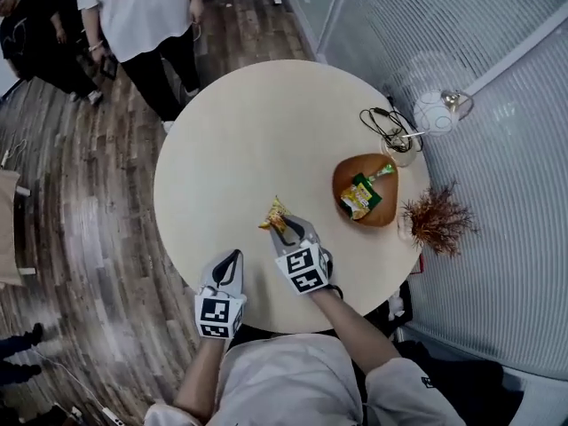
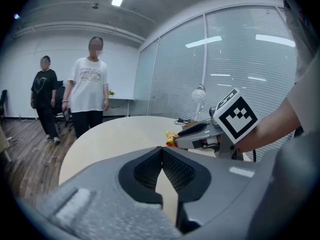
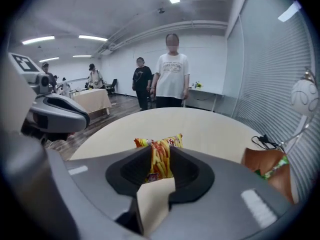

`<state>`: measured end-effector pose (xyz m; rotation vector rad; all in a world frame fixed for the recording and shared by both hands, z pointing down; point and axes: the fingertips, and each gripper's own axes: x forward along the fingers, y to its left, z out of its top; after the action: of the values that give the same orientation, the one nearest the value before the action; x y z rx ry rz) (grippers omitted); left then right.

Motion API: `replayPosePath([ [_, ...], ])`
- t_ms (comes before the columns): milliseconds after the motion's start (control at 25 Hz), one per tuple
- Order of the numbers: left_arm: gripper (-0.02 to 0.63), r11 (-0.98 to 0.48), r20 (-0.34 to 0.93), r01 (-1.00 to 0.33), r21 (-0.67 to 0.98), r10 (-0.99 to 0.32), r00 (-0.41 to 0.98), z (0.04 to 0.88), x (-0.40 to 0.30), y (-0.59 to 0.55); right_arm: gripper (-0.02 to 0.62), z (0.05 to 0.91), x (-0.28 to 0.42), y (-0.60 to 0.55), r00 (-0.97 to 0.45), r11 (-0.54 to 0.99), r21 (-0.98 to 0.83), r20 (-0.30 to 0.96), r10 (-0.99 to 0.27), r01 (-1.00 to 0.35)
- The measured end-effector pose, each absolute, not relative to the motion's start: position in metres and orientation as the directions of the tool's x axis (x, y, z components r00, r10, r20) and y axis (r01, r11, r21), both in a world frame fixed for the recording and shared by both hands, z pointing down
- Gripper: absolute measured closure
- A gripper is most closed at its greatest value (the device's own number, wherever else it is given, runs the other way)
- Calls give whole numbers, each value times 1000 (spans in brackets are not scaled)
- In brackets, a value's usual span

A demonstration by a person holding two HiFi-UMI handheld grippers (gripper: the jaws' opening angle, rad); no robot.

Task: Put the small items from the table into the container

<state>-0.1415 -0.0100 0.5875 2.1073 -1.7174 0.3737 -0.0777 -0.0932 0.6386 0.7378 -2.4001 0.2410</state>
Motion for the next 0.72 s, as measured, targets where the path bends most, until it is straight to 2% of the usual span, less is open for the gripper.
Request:
replayPosePath([
  [320, 618, -416, 404, -896, 152, -802, 441, 568, -49, -63, 480, 599, 63, -139, -466, 611, 54, 595, -655, -790],
  [520, 618, -494, 399, -854, 163, -759, 515, 564, -5, -78, 480, 600, 123, -148, -378, 518, 60, 614, -693, -853],
  [720, 618, -532, 406, -832, 157, -733, 545, 565, 16, -85, 479, 611, 149, -171, -332, 481, 69, 637, -696, -874],
])
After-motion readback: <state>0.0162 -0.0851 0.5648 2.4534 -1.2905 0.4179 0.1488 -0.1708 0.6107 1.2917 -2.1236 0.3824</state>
